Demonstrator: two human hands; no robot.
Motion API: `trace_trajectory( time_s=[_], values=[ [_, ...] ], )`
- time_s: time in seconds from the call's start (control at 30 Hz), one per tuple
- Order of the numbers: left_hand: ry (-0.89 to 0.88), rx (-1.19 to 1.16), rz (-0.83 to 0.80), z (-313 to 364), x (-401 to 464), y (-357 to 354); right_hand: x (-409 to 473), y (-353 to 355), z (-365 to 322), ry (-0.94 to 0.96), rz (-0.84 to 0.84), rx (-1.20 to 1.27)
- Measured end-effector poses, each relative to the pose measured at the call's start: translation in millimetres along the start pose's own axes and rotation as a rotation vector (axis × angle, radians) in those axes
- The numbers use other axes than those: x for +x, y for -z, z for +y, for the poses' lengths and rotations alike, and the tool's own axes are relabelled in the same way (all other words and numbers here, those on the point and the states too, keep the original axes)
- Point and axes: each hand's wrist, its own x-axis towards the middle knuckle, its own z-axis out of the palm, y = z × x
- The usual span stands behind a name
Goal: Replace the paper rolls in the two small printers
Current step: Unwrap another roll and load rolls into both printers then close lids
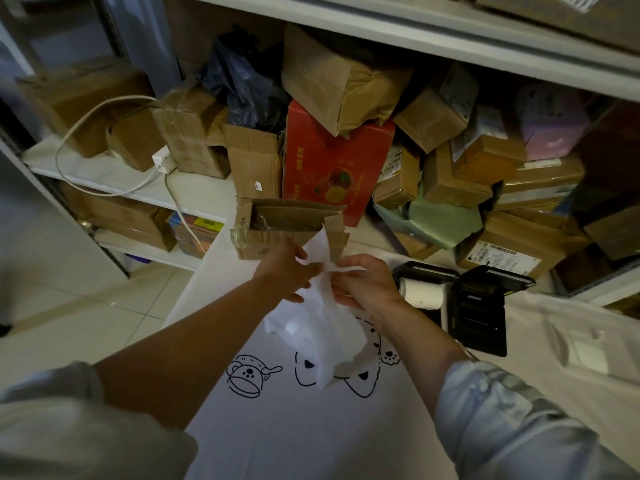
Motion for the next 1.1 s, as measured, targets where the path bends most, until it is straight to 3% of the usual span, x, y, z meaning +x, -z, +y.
trace_trajectory(
  time_s=[0.07,0.2,0.37,0.47,0.57,0.67,0.77,0.83,0.9,0.97,1.03,1.1],
  values=[
    [-0.046,0.027,-0.002,3,-3,0,1,2,-2,0.038,0.058,0.036],
    [-0.003,0.023,-0.175,11,-8,-3,-1,4,-2,0.135,0.031,-0.099],
    [0.046,-0.037,-0.189,12,-7,-3,2,6,0,0.218,0.050,-0.239],
    [0.075,-0.130,-0.173,11,-6,-3,6,5,-2,0.303,0.101,-0.382],
    [0.083,-0.169,-0.153,10,-6,-5,5,5,-2,0.288,0.112,-0.348],
    [0.089,-0.177,-0.064,11,-1,-5,-7,8,-1,0.234,0.047,-0.348],
    [0.095,-0.234,0.040,12,3,-3,-13,14,4,0.121,-0.107,-0.566],
    [0.083,-0.268,0.048,10,5,-2,-10,17,9,0.154,-0.121,-0.634],
    [-0.022,-0.050,0.143,4,10,-3,-7,21,9,0.252,-0.006,-0.605],
    [-0.276,0.324,0.336,-1,12,-4,-4,25,7,0.319,0.076,-0.554],
    [-0.577,0.520,0.460,3,5,-3,-3,27,3,0.321,0.079,-0.499],
    [-0.765,0.567,0.356,11,-4,-1,-1,27,2,0.290,0.066,-0.445]
  ],
)
